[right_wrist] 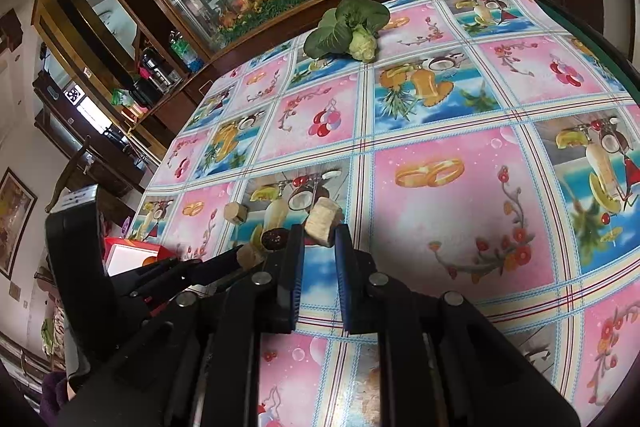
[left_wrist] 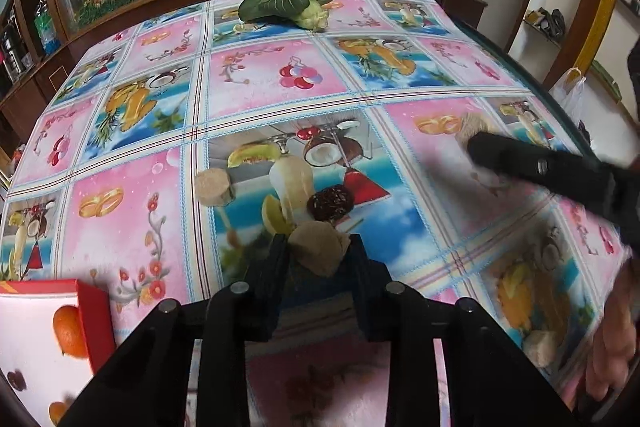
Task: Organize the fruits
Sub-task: 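Carry both pale cubes over the tray and open both grippers, then grasp a pale cube with the right gripper while the left gripper grasps a dark red date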
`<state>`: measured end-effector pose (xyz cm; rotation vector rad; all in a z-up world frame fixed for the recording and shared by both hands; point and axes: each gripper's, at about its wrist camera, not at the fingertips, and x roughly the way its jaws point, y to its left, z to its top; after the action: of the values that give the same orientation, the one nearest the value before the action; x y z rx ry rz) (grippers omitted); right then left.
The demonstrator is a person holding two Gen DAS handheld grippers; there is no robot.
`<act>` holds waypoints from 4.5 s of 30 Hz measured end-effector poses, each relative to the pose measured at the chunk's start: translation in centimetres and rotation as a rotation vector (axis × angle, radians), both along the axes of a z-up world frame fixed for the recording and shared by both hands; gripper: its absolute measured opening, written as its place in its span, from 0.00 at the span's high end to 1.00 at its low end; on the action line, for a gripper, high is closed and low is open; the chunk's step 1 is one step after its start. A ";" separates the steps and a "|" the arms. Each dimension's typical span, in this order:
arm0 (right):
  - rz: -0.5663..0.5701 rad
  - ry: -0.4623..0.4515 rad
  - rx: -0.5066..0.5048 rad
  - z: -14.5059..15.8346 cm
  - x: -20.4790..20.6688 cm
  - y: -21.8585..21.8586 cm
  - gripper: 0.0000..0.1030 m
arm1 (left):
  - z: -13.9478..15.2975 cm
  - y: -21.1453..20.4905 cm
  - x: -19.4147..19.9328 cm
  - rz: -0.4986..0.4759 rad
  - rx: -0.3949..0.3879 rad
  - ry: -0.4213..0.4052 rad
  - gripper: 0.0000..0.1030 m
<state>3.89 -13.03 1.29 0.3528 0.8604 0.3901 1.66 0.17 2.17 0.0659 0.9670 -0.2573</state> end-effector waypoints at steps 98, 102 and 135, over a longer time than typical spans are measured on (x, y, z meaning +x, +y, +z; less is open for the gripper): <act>0.086 -0.058 -0.384 -2.0 -14.9 -0.4 0.52 | 4.6 9.7 -14.2 0.070 0.001 -0.105 0.42; 0.101 -0.059 -0.401 -2.7 -13.9 0.5 0.53 | 4.8 9.5 -14.1 0.070 0.006 -0.106 0.42; -0.052 0.069 -0.128 -3.0 1.2 -0.8 0.73 | -0.6 -0.9 2.2 -0.040 0.021 -0.053 0.47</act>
<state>5.14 -13.80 -1.75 0.2707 0.9370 0.2739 3.87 -0.73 1.55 0.1108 0.9161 -0.2807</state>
